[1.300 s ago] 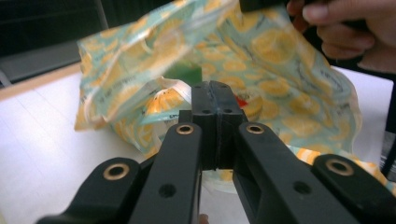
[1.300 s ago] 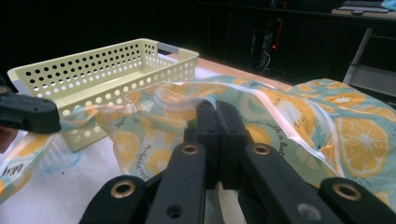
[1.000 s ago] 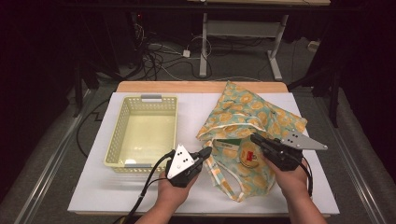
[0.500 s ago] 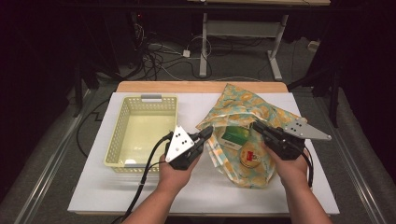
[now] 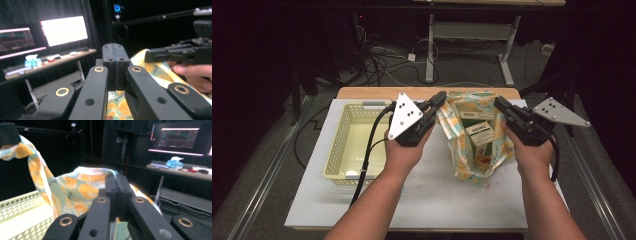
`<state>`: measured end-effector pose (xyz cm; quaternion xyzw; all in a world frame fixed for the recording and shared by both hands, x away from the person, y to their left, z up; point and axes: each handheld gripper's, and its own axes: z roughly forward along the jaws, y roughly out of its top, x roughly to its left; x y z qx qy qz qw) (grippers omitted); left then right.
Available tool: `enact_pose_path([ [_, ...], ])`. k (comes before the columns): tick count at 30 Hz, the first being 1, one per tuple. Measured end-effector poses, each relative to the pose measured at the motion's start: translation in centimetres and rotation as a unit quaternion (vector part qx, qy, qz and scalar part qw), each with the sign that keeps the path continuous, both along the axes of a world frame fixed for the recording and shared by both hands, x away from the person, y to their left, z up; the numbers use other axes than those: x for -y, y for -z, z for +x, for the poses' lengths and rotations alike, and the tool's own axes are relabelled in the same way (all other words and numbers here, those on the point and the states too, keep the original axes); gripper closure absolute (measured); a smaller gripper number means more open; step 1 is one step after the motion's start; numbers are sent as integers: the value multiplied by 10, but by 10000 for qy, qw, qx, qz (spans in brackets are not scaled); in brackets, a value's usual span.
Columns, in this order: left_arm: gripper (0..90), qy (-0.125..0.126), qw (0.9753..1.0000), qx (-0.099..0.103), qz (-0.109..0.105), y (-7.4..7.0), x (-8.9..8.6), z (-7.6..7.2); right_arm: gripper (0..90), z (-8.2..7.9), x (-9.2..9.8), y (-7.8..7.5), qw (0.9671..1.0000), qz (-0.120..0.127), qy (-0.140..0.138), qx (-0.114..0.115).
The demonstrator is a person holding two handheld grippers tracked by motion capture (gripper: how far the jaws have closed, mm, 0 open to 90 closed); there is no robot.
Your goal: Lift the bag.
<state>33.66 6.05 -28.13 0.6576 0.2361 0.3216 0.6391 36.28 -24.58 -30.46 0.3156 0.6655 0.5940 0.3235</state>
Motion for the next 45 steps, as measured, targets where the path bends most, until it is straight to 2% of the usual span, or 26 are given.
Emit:
enact_pose_path([
  [4,882,-102,9997,228,31,-22,1,8,900,4,9,-17,9996,111,180,175],
  [8,882,-167,9994,310,-80,-37,2,18,900,7,21,-34,9981,353,379,324],
  [11,882,-217,9991,353,-118,-45,3,25,900,12,25,-47,9973,397,450,427],
  [15,882,-252,9991,317,-138,-49,5,35,900,13,28,-66,9954,474,530,639],
  [18,881,-292,9994,190,-33,-40,9,41,900,17,28,-72,9952,417,559,681],
  [21,880,-328,9994,-57,88,-20,9,48,900,23,26,-56,9966,283,582,501],
  [23,880,-389,9987,-252,215,-3,9,52,900,28,25,-38,9975,136,609,322],
  [25,879,-421,9974,-482,317,15,9,54,900,31,25,-14,9979,20,641,38],
  [29,877,-408,9934,-889,604,45,12,53,900,36,26,23,9967,-236,664,-395],
  [32,872,-360,9904,-1162,658,63,12,48,900,38,29,44,9951,-319,683,-639],
  [37,842,-346,9865,-1450,674,78,5,34,900,40,34,73,9914,-463,725,-982],
  [40,782,-295,9845,-1588,688,82,0,23,900,42,36,84,9892,-517,753,-1146],
  [41,759,-279,9846,-1573,716,83,-3,19,900,42,36,87,9887,-541,754,-1179],
  [43,683,-241,9831,-1624,813,84,-7,11,900,42,37,93,9875,-589,746,-1254],
  [45,624,-172,9818,-1732,762,87,-11,1,900,42,38,96,9873,-587,746,-1277],
])
